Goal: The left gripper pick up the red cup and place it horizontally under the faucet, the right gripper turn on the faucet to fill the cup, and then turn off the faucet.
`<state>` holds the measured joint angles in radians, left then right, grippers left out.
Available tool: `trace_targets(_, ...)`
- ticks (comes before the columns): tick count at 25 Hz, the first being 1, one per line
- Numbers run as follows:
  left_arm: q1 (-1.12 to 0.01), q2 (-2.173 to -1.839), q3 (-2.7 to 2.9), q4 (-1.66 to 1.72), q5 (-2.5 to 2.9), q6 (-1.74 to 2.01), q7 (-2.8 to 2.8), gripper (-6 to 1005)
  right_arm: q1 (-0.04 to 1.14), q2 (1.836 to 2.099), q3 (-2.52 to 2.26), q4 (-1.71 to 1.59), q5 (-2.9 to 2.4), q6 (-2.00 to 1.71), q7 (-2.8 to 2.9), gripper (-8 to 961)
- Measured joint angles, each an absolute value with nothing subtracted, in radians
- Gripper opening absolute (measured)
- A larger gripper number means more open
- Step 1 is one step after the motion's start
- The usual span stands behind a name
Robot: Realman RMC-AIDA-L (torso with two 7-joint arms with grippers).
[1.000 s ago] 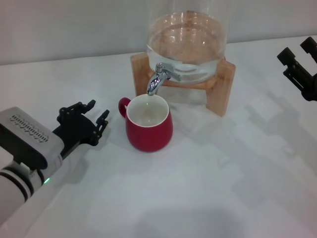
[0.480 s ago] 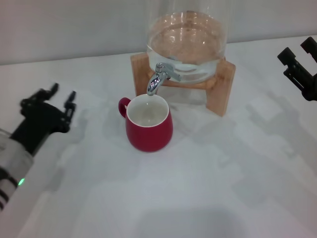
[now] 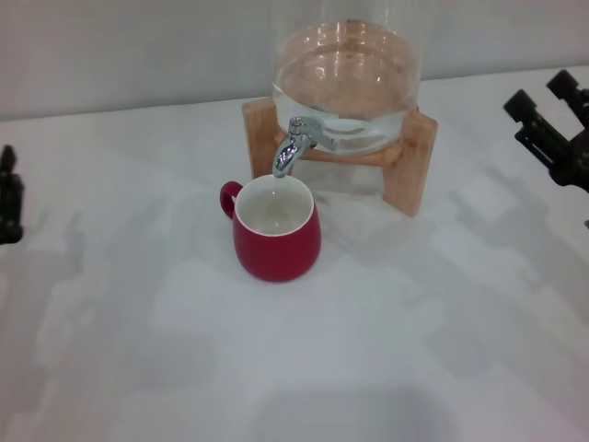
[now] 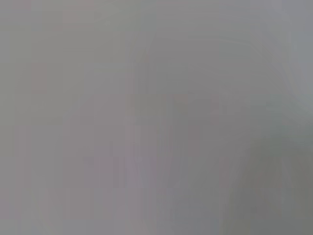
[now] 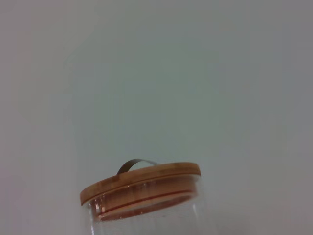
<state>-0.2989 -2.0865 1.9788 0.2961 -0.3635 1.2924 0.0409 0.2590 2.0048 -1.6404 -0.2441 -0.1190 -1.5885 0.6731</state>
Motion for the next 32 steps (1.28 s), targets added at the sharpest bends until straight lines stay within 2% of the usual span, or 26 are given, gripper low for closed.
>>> trace_targets(9,-0.262,-2.085,1.962,0.290,-0.457,1.314,0.040,461,0.299,2.007,-1.691,-0.249,-0.167,-1.546,0.704,852)
trace_targets(15,-0.242,-2.085,1.961,0.285,-0.475,1.322,0.045,678,0.305,2.008,-1.720,-0.257,-0.195,-1.539,0.731,850)
trace_targets(23,-0.223,-2.083,1.961,0.277,-0.479,1.355,0.045,788,0.317,2.011,-1.811,-0.298,-0.217,-1.483,0.767,847)
trace_targets(32,-0.222,-2.083,1.969,0.271,-0.464,1.356,0.046,789,0.337,2.011,-1.881,-0.388,-0.218,-1.379,0.781,843)
